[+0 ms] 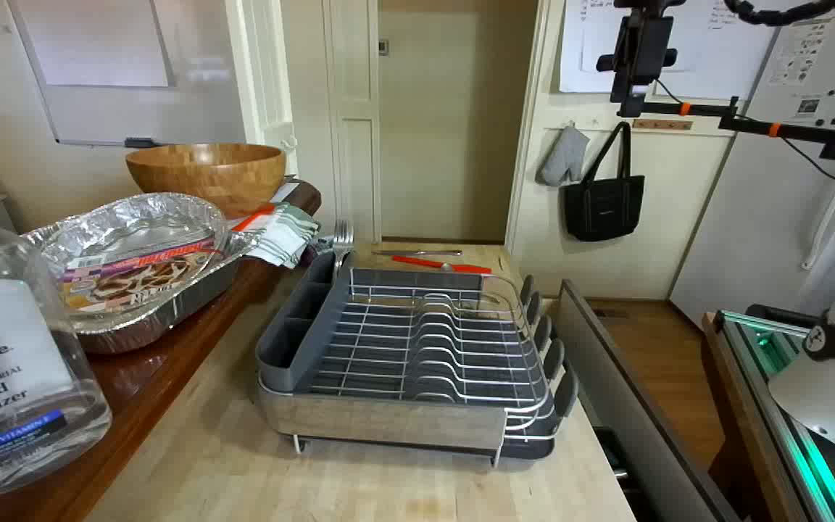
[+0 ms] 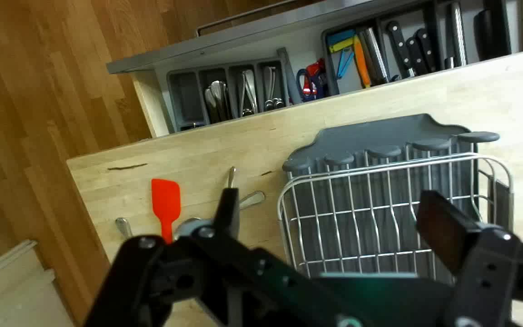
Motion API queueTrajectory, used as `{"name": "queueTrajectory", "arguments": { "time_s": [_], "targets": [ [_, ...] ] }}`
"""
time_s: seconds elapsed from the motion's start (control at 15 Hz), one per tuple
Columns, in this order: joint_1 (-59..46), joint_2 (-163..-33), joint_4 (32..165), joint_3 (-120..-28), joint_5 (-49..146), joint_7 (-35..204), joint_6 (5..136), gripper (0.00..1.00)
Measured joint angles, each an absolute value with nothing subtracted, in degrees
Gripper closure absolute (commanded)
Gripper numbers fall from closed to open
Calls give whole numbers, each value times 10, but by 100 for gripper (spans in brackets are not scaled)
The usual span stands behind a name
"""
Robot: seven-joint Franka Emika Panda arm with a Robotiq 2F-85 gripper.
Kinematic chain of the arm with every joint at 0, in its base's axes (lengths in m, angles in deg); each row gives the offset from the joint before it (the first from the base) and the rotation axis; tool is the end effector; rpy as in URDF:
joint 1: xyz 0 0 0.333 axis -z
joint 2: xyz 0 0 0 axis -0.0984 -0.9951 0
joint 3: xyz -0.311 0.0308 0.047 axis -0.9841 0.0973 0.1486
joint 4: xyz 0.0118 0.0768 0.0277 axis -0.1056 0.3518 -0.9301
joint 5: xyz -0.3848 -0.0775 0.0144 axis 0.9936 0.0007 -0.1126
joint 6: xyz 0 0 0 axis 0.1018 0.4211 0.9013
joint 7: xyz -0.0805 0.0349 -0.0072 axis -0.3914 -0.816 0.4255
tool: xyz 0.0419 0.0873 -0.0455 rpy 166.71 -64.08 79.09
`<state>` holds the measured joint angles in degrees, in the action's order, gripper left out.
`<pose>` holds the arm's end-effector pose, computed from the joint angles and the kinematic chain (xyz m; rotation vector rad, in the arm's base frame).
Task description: Take one silver fork from the dish rack and put it on the right side of the countertop.
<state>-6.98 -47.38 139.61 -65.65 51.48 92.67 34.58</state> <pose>0.3691 0.0325 0.5506 2.9834 0.2569 -0.0234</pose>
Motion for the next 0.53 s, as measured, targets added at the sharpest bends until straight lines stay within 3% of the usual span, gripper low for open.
{"name": "queueTrajectory", "arguments": {
  "time_s": [0.53],
  "targets": [
    [-66, -476, 1396, -656, 524, 894, 359, 0]
  ]
}}
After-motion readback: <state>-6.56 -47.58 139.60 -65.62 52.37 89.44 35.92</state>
